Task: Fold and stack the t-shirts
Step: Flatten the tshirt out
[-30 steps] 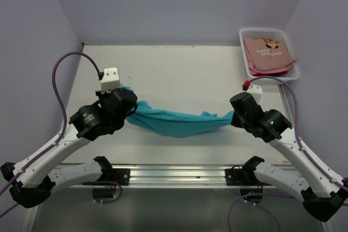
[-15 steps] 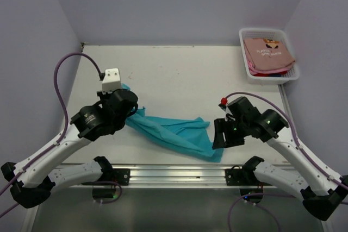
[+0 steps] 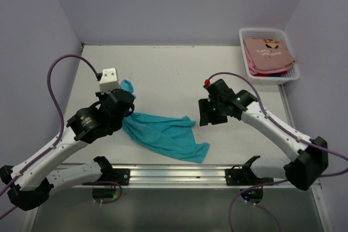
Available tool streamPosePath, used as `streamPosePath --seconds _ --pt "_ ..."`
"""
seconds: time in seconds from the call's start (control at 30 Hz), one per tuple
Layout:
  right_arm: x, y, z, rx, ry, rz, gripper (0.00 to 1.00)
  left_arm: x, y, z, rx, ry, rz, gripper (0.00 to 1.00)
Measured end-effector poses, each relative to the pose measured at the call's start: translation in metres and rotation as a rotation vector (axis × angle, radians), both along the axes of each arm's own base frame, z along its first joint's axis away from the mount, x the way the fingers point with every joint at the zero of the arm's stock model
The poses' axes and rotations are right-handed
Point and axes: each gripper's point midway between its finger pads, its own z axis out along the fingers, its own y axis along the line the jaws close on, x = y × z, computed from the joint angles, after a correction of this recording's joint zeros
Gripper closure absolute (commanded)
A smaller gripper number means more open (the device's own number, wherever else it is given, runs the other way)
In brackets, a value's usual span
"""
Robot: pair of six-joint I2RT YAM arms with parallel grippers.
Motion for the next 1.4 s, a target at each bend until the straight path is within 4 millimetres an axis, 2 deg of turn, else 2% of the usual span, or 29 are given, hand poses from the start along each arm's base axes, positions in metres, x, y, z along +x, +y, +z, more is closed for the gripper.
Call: streamPosePath --seconds 0.1,0.23,0.43,0.6,0.7,0.93,1.2,1.3,1.4 --pt "0.032 0.018 -0.036 -0.056 0.013 0.011 0.43 0.001 -0.003 -0.002 -0.01 0.003 -0.011 1.0" --pt "0.056 0.033 -0.071 -0.096 0.029 0.036 0.44 0.004 -0.009 0.0 -0.03 -0.004 -0.025 1.0" --pt "0.086 0.053 -0.089 -0.093 -0.002 0.063 0.46 0.006 -0.016 -0.002 -0.043 0.004 -0.042 1.0" --pt "0.102 0.065 -0.107 -0.098 -0.002 0.074 0.49 0.008 -0.018 -0.001 -0.055 -0.002 -0.047 1.0" --pt "0.101 0.067 -0.116 -0.102 0.016 0.081 0.51 0.008 -0.018 -0.001 -0.055 -0.002 -0.047 1.0" --pt "0.099 0.068 -0.118 -0.093 0.013 0.085 0.62 0.007 -0.018 0.0 -0.058 -0.005 -0.046 1.0" --pt "0.06 0.056 -0.132 -0.076 0.081 0.094 0.57 0.006 -0.016 0.001 -0.064 -0.01 -0.046 1.0" --pt "0.053 0.054 -0.138 -0.078 0.099 0.098 0.59 0.005 -0.015 0.001 -0.066 -0.012 -0.046 1.0" --pt "0.053 0.056 -0.137 -0.064 0.095 0.099 0.61 0.004 -0.014 0.001 -0.068 -0.014 -0.046 1.0"
